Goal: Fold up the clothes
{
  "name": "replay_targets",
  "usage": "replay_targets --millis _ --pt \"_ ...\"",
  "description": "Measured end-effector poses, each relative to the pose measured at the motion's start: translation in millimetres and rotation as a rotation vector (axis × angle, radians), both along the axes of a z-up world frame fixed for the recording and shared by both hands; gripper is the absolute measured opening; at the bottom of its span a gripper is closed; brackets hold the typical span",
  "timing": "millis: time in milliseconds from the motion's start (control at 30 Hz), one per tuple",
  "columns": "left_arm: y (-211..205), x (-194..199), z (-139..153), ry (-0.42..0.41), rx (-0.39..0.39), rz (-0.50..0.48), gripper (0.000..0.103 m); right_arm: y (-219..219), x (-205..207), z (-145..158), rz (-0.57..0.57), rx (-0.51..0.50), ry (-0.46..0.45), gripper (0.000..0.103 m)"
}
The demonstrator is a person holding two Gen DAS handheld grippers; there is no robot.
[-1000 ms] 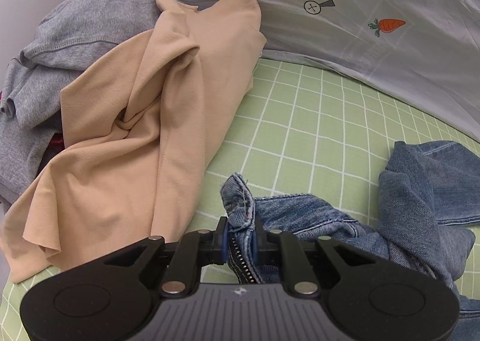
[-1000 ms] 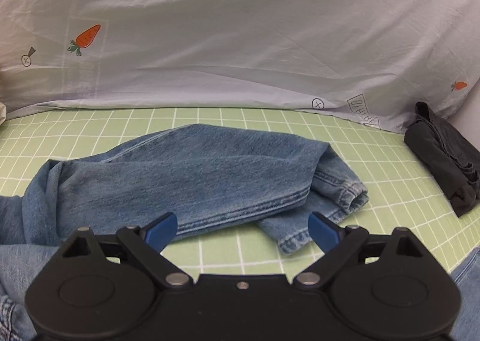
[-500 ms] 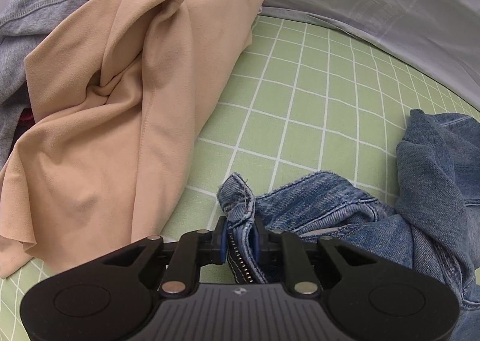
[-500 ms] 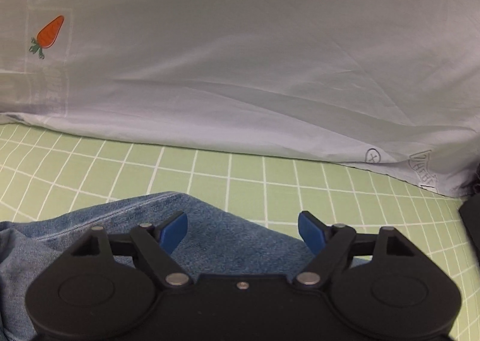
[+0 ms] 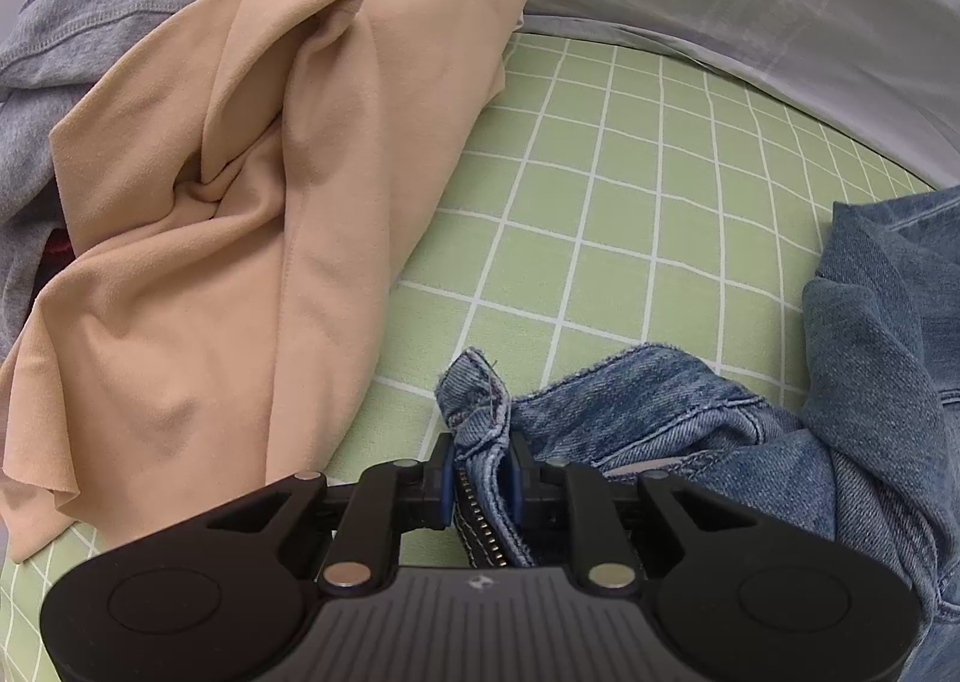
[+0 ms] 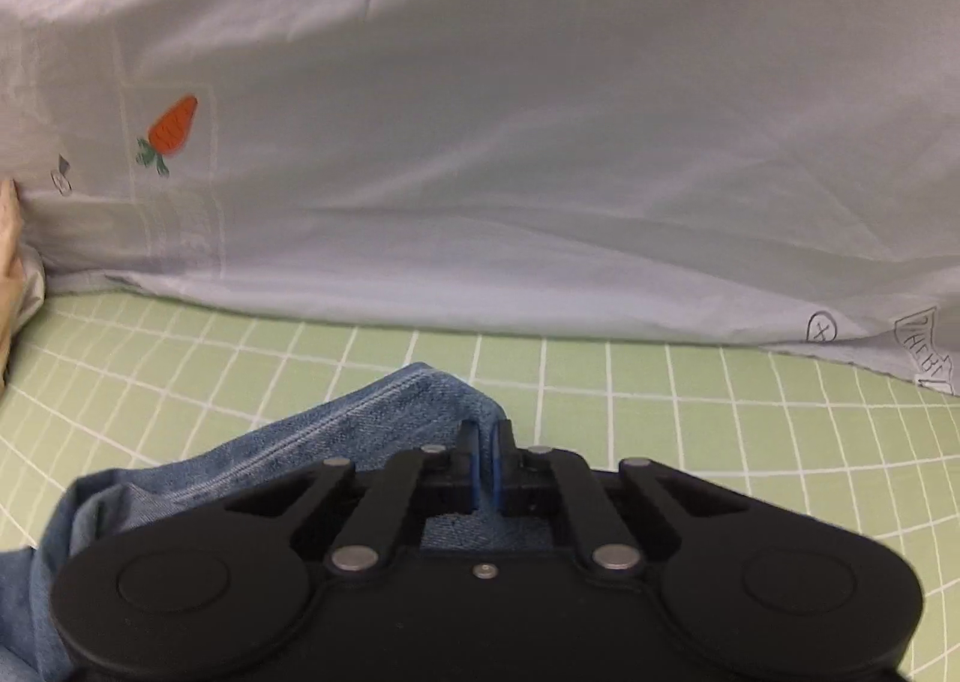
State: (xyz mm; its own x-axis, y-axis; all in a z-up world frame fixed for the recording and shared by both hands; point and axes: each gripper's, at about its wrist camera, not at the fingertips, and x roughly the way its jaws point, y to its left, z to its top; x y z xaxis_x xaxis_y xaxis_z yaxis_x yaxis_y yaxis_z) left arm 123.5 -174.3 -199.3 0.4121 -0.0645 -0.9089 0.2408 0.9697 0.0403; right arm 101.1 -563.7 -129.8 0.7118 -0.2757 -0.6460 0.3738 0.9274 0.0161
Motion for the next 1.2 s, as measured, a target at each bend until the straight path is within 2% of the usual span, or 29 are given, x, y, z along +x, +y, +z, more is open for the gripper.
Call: replay_targets --millis 267,300,400,500,567,633,733,833,900,1033,1100,1200 --pt "6.6 -1.4 -0.1 0.003 -0.026 0.016 0.021 1.1 -118.8 81.8 -0.294 -0.122 -0.277 0.003" --pt "6.9 -1.6 0.0 0.002 -0.026 0.016 0.021 -2.0 -130.9 78.4 -0.328 -0.118 -0.263 0.003" --pt "6.3 -1.9 -0.4 -0.001 -0.023 0.008 0.021 -4.5 -177.2 33.5 -0.448 -0.048 -0.110 0.003" --pt "5.7 -2.2 -0.4 -0.003 -0.018 -0.003 0.021 2.1 -214.6 -18.0 -0.498 0.036 0.085 0.003" --pt "4.5 -2.9 -0.6 -0.006 -0.010 -0.012 0.021 9.5 -233.5 -42.4 -0.518 0.109 0.174 0.003" --pt "3.2 -3.6 -0.6 -0.008 -0.001 -0.019 0.021 15.3 -242.0 -48.8 -0.533 0.139 0.203 0.004" --pt "1.5 -4.3 -0.1 -0.013 0.011 -0.026 0.021 17.4 -241.5 -37.6 -0.543 0.109 0.195 0.007" --pt "0.3 -5.7 0.3 -0.018 0.021 -0.030 0.021 16.4 -227.5 -19.2 -0.548 0.036 0.163 0.023" --pt "1.0 -6.8 0.5 -0.019 0.018 -0.025 0.021 17.0 -214.8 -10.3 -0.529 -0.019 0.139 0.038" --pt "2.5 -7.9 1.0 -0.016 0.009 -0.016 0.021 20.0 -186.3 -3.5 -0.481 -0.086 0.156 0.045" --pt "1.6 -8.6 1.4 -0.015 0.010 -0.015 0.021 20.4 -177.2 -3.5 -0.473 -0.087 0.148 0.058" --pt "-1.5 -8.5 1.5 -0.016 0.021 -0.021 0.021 22.9 -169.9 2.5 -0.484 -0.120 0.103 0.062"
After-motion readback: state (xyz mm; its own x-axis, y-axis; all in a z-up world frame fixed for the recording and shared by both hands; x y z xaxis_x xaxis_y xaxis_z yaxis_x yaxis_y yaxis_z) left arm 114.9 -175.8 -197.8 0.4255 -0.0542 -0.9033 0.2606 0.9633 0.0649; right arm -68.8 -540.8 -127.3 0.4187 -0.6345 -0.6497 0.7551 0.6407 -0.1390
